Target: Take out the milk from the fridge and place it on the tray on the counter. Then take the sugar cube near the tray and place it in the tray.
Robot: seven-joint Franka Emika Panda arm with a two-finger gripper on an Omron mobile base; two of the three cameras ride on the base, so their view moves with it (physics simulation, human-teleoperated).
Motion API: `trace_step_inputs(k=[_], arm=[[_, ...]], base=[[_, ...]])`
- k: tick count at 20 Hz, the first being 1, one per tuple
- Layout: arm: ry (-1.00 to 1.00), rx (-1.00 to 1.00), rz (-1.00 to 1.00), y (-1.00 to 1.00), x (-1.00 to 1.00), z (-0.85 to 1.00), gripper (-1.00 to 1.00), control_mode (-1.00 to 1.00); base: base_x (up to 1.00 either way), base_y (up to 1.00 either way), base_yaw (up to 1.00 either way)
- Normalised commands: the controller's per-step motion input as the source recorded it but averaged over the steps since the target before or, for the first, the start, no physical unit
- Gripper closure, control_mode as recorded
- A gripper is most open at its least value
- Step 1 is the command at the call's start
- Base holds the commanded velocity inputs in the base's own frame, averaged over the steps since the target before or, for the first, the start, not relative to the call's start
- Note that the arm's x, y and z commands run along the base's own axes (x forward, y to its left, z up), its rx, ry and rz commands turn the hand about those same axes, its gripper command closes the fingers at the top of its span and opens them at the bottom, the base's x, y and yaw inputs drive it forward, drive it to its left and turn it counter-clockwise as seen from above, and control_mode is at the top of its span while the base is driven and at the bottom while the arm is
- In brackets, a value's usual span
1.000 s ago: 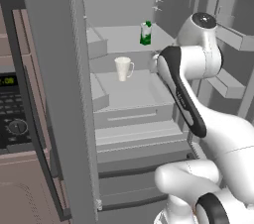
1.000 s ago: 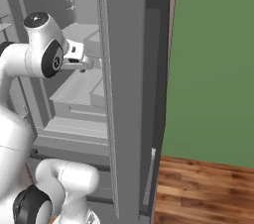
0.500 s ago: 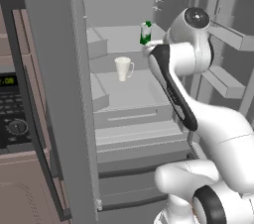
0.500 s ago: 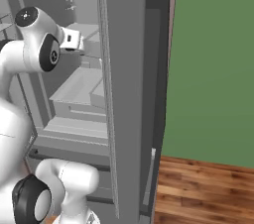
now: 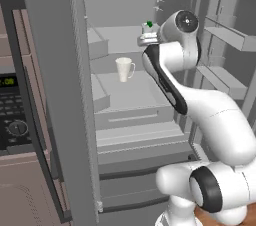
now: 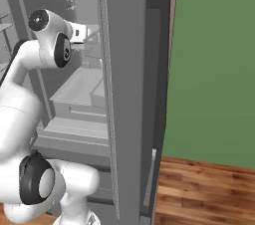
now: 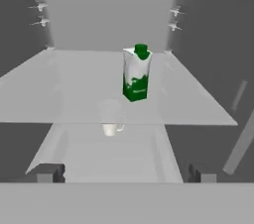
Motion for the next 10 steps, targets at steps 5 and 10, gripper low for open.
trace_step_inputs(k=[5, 10], arm=[[-0.02, 0.00, -0.03, 0.00, 0.56, 0.21, -1.00, -1.00], [0.00, 0.00, -0.04, 0.00, 0.43, 0.17, -1.00, -1.00]], base=[[0.00, 0.00, 0.00], [0.00, 0.00, 0.00]])
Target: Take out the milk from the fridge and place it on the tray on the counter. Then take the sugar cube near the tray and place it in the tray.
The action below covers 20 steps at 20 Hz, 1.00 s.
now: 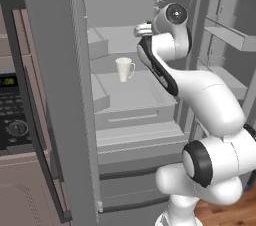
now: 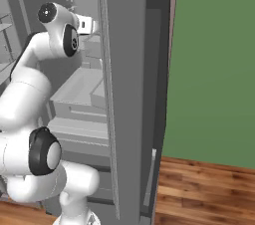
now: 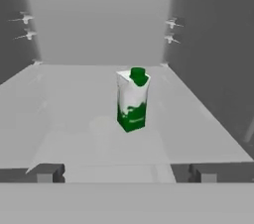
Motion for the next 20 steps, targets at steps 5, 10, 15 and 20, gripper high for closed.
trace_step_inputs(k=[5, 10, 15, 20], arm=[[0.00, 0.00, -0.03, -0.01, 0.40, 0.00, -1.00, -1.00], [0.00, 0.00, -0.03, -0.10, 0.41, 0.00, -1.00, -1.00], [0.00, 0.00, -0.12, 0.00, 0.41, 0.00, -1.00, -1.00], [0.00, 0.00, -0.19, 0.07, 0.27, 0.00, -1.00, -1.00]], base=[[0.00, 0.00, 0.00], [0.00, 0.00, 0.00], [0.00, 0.00, 0.00], [0.00, 0.00, 0.00]])
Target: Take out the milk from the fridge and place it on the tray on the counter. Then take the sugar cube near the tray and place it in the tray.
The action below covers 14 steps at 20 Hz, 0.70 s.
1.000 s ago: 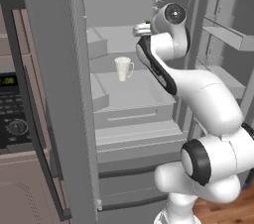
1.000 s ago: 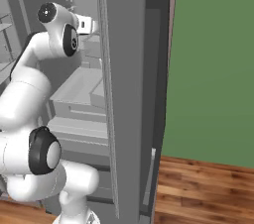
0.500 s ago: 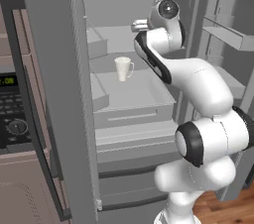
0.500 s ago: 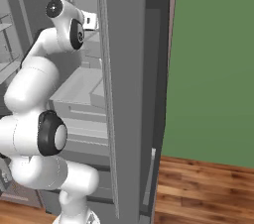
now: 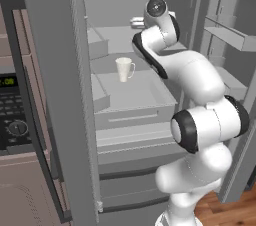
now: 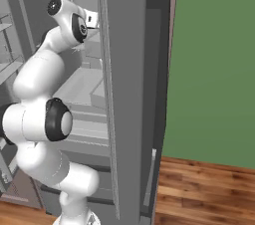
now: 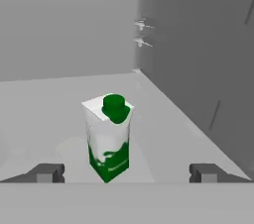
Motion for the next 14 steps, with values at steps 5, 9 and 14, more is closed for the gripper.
trace_step_inputs(k=[5, 9, 14], arm=[[0.00, 0.00, -0.14, 0.20, 0.20, 0.00, -1.00, -1.00], [0.00, 0.00, -0.03, 0.01, 0.14, 0.00, -1.00, -1.00], [0.00, 0.00, 0.00, 0.00, 0.12, -0.04, -1.00, -1.00]], base=[[0.00, 0.00, 0.00], [0.00, 0.00, 0.00], [0.00, 0.00, 0.00]])
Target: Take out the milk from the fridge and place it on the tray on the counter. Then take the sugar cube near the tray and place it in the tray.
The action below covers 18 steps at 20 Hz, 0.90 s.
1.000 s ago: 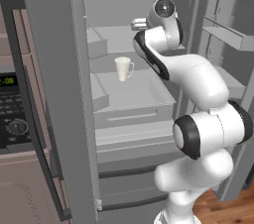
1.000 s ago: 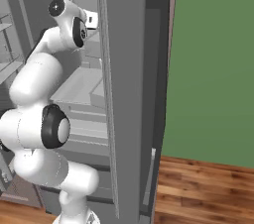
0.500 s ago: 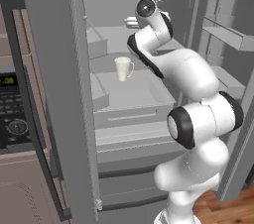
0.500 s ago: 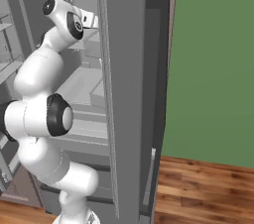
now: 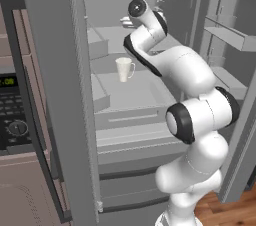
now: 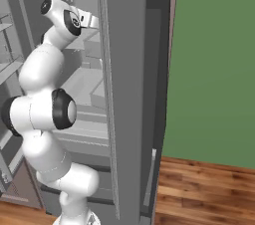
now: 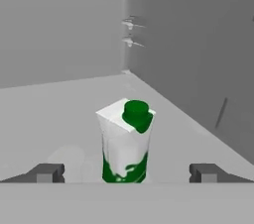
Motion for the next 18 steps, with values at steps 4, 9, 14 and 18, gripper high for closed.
trace_step_inputs(k=[4, 9, 14, 18], arm=[[0.00, 0.00, 0.00, 0.00, 0.09, -0.10, -1.00, -1.00], [0.00, 0.00, -0.04, 0.00, 0.10, -0.15, -1.00, -1.00], [0.00, 0.00, -0.08, 0.00, 0.10, -0.10, -1.00, -1.00], [0.00, 0.00, -0.05, 0.00, 0.12, -0.06, -1.00, -1.00]], base=[[0.00, 0.00, 0.00], [0.00, 0.00, 0.00], [0.00, 0.00, 0.00], [0.00, 0.00, 0.00]])
